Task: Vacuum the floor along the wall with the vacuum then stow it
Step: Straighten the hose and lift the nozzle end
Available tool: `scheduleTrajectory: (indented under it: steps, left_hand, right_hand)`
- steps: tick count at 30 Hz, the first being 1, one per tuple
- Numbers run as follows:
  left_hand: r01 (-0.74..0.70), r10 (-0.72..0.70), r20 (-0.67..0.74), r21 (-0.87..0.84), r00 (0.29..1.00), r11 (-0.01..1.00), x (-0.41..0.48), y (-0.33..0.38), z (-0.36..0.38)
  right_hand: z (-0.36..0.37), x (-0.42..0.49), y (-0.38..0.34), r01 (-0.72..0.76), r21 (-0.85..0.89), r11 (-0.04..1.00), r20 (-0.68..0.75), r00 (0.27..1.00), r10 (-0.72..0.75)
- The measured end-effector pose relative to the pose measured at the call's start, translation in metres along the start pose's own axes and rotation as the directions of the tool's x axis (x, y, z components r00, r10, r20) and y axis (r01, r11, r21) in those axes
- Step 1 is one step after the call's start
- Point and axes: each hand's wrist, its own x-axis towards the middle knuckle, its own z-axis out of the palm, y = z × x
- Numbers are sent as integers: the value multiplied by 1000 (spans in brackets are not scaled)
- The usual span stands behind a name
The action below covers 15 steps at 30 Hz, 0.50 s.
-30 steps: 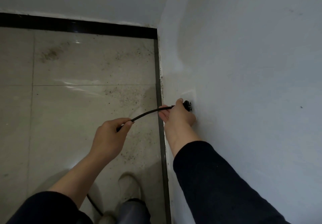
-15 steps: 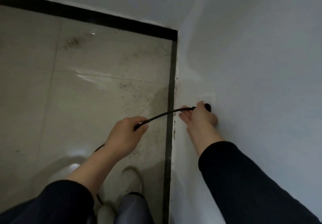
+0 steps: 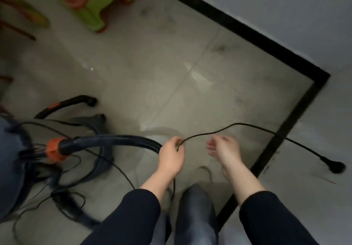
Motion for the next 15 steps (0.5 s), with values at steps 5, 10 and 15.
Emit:
scheduleTrajectory:
  steps: [5, 10, 15]
  left_hand:
    - [158, -210, -213, -239, 954, 958, -9, -80, -73]
    - [204, -334, -298, -392, 894, 897, -27, -182, -132]
    - [336, -542, -308, -525, 782, 782, -55, -297, -168]
  right_hand:
    - [111, -40, 30, 141, -277, 950, 244, 967, -72]
    - [205, -81, 87, 286, -525, 801, 409, 911, -58]
    - [282, -133, 141, 474, -698, 536, 571, 820, 19]
